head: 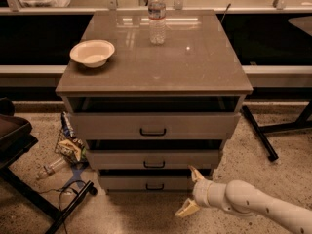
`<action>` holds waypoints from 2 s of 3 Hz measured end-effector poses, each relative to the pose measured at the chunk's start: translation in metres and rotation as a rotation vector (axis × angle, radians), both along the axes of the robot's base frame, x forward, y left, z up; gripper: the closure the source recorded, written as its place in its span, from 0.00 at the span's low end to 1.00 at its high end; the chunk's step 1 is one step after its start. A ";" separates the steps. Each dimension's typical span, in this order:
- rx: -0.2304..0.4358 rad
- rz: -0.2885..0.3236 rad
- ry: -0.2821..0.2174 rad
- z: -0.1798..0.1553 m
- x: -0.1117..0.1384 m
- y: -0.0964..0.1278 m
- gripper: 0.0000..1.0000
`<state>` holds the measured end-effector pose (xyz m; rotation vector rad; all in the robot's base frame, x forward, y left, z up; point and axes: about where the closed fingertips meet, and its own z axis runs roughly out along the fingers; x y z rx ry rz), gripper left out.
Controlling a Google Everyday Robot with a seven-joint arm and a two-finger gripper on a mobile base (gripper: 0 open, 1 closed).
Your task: Open bottom drawer
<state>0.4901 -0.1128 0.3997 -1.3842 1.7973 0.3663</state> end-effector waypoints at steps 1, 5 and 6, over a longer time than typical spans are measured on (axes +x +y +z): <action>-0.016 0.037 0.041 -0.073 -0.002 0.012 0.00; -0.064 0.070 0.094 -0.127 0.039 0.040 0.00; -0.085 0.083 0.110 -0.146 0.058 0.044 0.00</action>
Offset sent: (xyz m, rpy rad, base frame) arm 0.0116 0.0423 -0.1276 -0.1213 0.1058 0.0730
